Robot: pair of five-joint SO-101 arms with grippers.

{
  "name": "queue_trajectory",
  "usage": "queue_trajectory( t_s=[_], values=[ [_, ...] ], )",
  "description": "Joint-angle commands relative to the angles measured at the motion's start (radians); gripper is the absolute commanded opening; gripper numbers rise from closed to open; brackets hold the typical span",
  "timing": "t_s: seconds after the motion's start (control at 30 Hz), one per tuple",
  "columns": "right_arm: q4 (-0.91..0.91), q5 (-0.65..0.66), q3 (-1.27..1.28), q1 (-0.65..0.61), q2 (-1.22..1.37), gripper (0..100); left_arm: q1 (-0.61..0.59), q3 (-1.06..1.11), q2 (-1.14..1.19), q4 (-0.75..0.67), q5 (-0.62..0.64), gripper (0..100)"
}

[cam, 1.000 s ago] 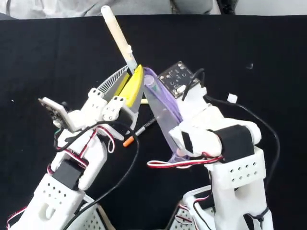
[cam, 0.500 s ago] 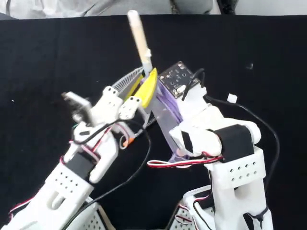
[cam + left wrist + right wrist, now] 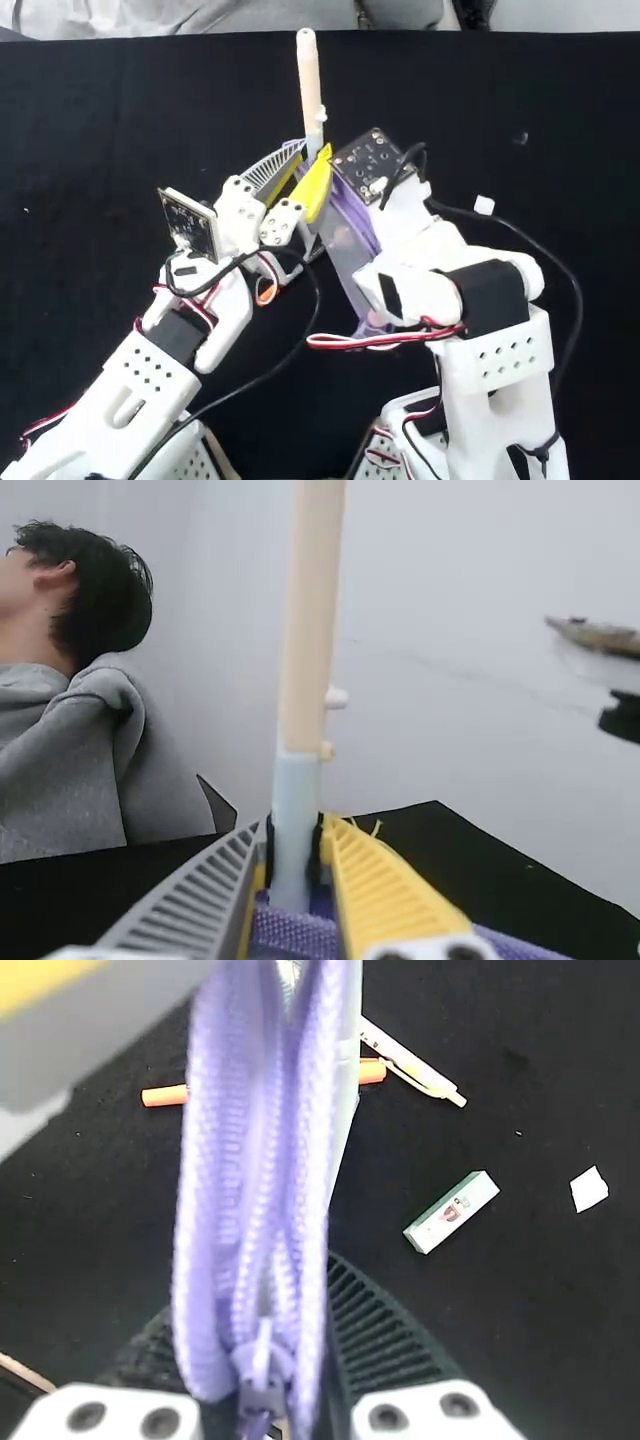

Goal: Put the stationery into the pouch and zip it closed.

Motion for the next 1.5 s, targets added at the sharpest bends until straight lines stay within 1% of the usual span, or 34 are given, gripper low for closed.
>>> queue_trajectory(
  t_s=[0.0, 0.1, 0.27, 0.7, 0.73, 0.83, 0.97, 1.17, 1.47],
  values=[
    [-0.002, 0.000, -0.010, -0.012, -0.015, 1.1, 0.008, -0.022, 0.000, -0.002, -0.020, 7],
    [-0.002, 0.000, -0.010, -0.012, -0.015, 1.1, 0.008, -0.025, 0.000, 0.000, -0.018, 12],
    [-0.003, 0.000, -0.010, -0.012, -0.015, 1.1, 0.008, -0.035, 0.000, 0.000, 0.003, 12],
    [-0.003, 0.000, -0.008, -0.012, -0.015, 1.1, 0.008, -0.099, 0.000, 0.000, -0.008, 11],
    [-0.003, 0.000, -0.008, -0.012, -0.015, 1.1, 0.010, -0.094, 0.000, 0.000, -0.008, 11],
    [-0.005, 0.000, -0.008, -0.012, -0.015, 1.1, 0.010, -0.088, 0.000, 0.000, -0.012, 3],
    [-0.005, 0.000, -0.008, -0.012, -0.015, 1.1, 0.013, -0.088, 0.000, 0.000, -0.066, 4],
    [-0.005, 0.000, -0.008, -0.012, -0.015, 1.1, 0.019, -0.094, 0.000, 0.000, -0.063, 9],
    [-0.005, 0.000, -0.008, -0.012, -0.015, 1.1, 0.021, -0.097, -0.002, 0.000, -0.069, 10]
  ],
)
